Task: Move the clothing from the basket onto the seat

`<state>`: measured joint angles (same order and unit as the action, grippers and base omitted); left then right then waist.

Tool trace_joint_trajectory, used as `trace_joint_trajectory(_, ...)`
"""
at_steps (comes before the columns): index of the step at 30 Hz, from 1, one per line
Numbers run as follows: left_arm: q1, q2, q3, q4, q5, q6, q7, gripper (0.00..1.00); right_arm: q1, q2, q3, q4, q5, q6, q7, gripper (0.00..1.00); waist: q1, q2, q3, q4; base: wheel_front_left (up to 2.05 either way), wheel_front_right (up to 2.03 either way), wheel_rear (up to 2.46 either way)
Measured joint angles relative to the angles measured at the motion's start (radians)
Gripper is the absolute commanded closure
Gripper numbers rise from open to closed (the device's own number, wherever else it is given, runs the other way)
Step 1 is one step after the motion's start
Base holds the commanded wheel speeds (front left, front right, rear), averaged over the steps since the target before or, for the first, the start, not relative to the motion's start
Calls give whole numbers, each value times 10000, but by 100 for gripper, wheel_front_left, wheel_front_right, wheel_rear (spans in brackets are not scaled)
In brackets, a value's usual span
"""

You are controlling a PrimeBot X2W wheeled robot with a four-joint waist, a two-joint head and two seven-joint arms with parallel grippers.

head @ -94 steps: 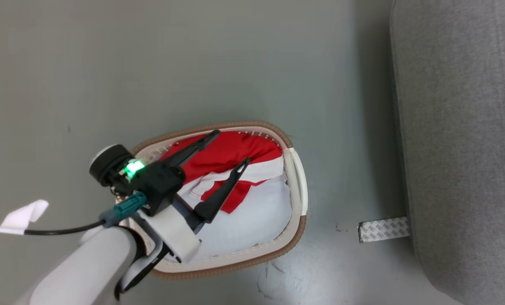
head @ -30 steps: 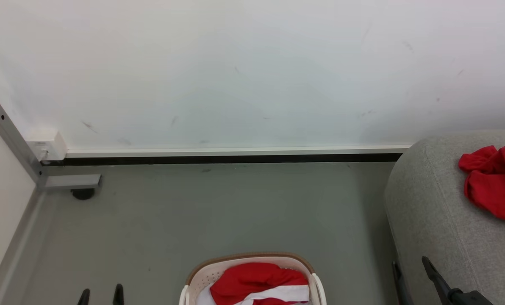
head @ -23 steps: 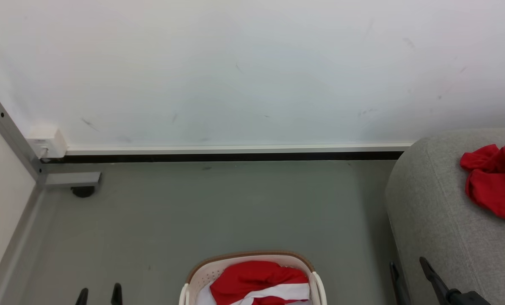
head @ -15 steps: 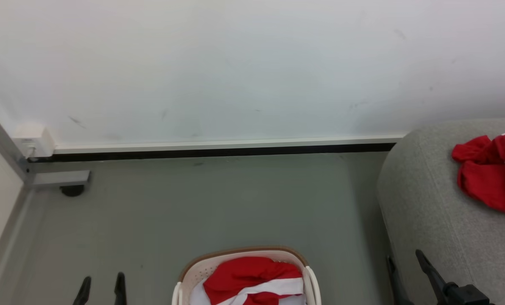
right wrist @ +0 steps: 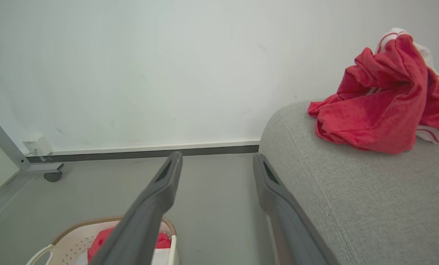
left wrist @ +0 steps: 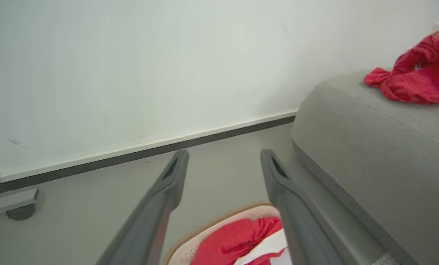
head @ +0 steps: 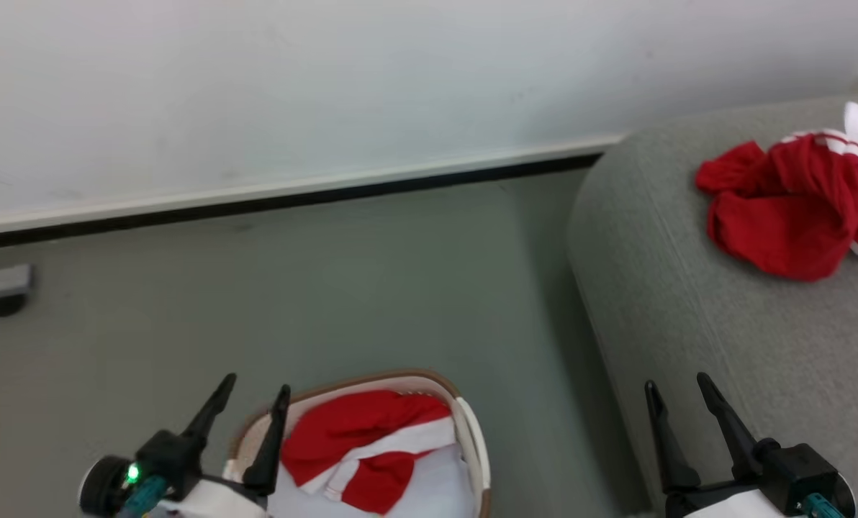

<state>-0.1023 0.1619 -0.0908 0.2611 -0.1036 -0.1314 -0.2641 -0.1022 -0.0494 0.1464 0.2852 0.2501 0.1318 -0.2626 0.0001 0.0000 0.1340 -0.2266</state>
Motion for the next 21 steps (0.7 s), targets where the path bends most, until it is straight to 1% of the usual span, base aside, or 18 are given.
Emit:
trace_joint_trajectory(3,-597,234,-435,685,410,-2,2,0,-79,-2,82,-213,155,0,0,0,0,0,416,-407,0,0,0)
trace_joint_trajectory(9,-1689,696,-1162,2525,1095,-2,19,0,-204,-8,182,-663,543,0,0,0,1,0,1387,-1091,0,0,0)
trace_joint_trajectory(13,-2472,1003,-1442,3578,1534,23,330,0,-376,-8,353,-995,763,0,0,0,1,0,2145,-1409,0,0,0)
trace_joint_trajectory(16,-3007,1277,-1559,4295,1806,182,708,0,-582,-6,472,-1266,1034,0,0,0,1,0,2733,-1594,0,0,0)
trace_joint_trajectory(18,-3316,1396,-1659,4644,2002,268,865,0,-680,-4,566,-1404,1170,0,0,0,2,0,3109,-1710,0,0,0)
trace_joint_trajectory(21,-3650,1496,-1793,5085,2121,263,1028,0,-814,-8,709,-1576,1331,0,0,0,2,0,3611,-1874,0,0,0)
